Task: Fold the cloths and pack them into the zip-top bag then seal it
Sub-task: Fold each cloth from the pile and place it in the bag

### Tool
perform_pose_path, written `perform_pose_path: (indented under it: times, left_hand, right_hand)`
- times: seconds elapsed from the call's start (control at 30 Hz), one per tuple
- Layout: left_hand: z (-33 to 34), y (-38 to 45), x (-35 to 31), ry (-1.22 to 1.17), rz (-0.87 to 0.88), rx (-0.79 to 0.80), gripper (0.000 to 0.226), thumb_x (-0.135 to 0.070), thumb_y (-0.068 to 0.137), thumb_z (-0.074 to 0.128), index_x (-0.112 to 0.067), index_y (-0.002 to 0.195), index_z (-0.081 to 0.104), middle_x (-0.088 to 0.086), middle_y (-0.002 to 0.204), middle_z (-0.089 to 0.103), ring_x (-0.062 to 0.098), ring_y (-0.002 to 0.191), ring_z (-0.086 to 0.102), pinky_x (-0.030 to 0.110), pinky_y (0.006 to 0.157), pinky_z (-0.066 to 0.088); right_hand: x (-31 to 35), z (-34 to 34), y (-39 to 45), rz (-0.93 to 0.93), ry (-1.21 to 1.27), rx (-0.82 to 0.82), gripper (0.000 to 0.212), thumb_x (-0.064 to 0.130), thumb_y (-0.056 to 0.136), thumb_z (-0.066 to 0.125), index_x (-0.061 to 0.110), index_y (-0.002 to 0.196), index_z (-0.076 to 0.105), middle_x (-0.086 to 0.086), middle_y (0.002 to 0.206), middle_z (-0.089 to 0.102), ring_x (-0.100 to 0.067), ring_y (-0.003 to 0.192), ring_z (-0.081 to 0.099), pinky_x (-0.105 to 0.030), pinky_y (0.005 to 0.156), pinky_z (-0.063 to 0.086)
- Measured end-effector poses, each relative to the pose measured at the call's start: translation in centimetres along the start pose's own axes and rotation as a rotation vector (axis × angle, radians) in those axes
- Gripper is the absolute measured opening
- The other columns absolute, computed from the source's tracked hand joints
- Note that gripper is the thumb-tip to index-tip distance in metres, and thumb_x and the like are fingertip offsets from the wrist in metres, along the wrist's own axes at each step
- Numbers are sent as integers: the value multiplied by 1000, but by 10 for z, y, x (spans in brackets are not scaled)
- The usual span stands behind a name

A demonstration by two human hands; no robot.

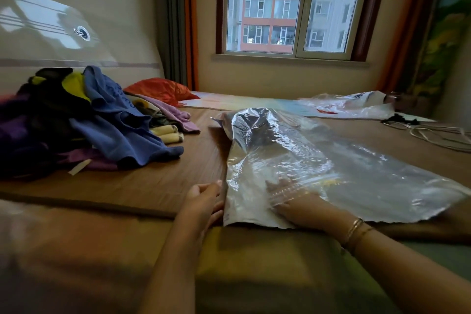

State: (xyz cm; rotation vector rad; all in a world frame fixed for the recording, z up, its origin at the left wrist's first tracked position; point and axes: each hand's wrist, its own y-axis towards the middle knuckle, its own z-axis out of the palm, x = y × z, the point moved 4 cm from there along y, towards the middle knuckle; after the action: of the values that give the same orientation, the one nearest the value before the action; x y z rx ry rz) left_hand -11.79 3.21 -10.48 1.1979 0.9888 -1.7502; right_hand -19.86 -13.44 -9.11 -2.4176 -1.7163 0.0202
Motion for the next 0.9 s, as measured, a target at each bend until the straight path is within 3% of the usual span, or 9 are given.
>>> perform_pose_path:
  times: [0.07, 0.13, 0.3, 0.37, 0.43, 0.5, 0.63, 0.8, 0.9]
  left_hand:
    - [-1, -14, 0, 40, 13, -5, 15, -19, 96, 54, -8, 106, 50, 5, 89, 60, 17, 79, 61, 29, 63, 50]
    - [-4, -28, -2, 98, 51, -2, 14, -21, 96, 54, -10, 105, 52, 4, 89, 59, 18, 81, 60, 29, 65, 51]
    - [-22, -45, -8, 286, 175, -57, 15, -23, 94, 56, -15, 106, 54, 1, 94, 54, 21, 93, 57, 41, 89, 52]
    - [-32, -49, -11, 372, 209, -75, 14, -22, 94, 55, -15, 107, 53, 0, 92, 53, 19, 87, 56, 35, 77, 52]
    - [-43, -51, -13, 441, 231, -94, 15, -21, 95, 53, -15, 109, 53, -2, 91, 52, 14, 78, 52, 28, 63, 46]
    - [-54, -51, -16, 452, 249, -109, 18, -19, 94, 53, -14, 111, 54, 1, 99, 55, 14, 80, 52, 28, 63, 45]
    - [-85, -51, -19, 493, 285, -141, 18, -20, 95, 54, -16, 113, 55, 1, 104, 56, 10, 81, 52, 24, 60, 41]
    - [-138, -35, -30, 470, 294, -264, 16, -19, 95, 54, -17, 111, 56, -2, 98, 56, 7, 75, 51, 20, 55, 37]
    - [-161, -22, -39, 400, 287, -329, 18, -17, 95, 53, -17, 113, 56, 2, 102, 58, 11, 73, 53, 22, 56, 42]
  right_hand:
    - [-7, 10, -15, 33, 20, -71, 57, 53, 100, 25, 34, 151, 10, 1, 161, 1, -21, 148, 5, -48, 119, 4]
    - [-9, 16, -29, 1, 23, -142, 58, 56, 98, 25, 32, 150, 19, 2, 159, 16, -19, 146, 14, -44, 119, 12]
    - [11, 12, -66, -75, 12, -393, 50, 49, 99, 35, 28, 143, 39, 4, 145, 44, -15, 132, 40, -30, 107, 35]
    - [21, 9, -75, -89, 10, -485, 44, 46, 98, 38, 27, 137, 48, 5, 138, 52, -14, 125, 46, -29, 100, 40]
    - [30, 8, -80, -81, -17, -568, 36, 44, 98, 40, 26, 123, 59, 5, 121, 62, -14, 113, 53, -28, 90, 46]
    - [39, 7, -81, -100, -68, -687, 30, 40, 96, 42, 23, 99, 66, 4, 97, 68, -15, 96, 57, -30, 77, 47]
    - [69, 3, -72, -200, -57, -804, 31, 35, 92, 48, 20, 69, 61, 3, 66, 62, -17, 70, 55, -30, 65, 40]
    - [133, 1, -34, -349, 18, -734, 24, 35, 95, 48, 20, 83, 63, 6, 77, 60, -8, 69, 52, -23, 65, 46]
    - [173, 5, 7, -404, 111, -643, 18, 34, 94, 51, 20, 96, 62, 4, 95, 58, -10, 84, 53, -21, 71, 45]
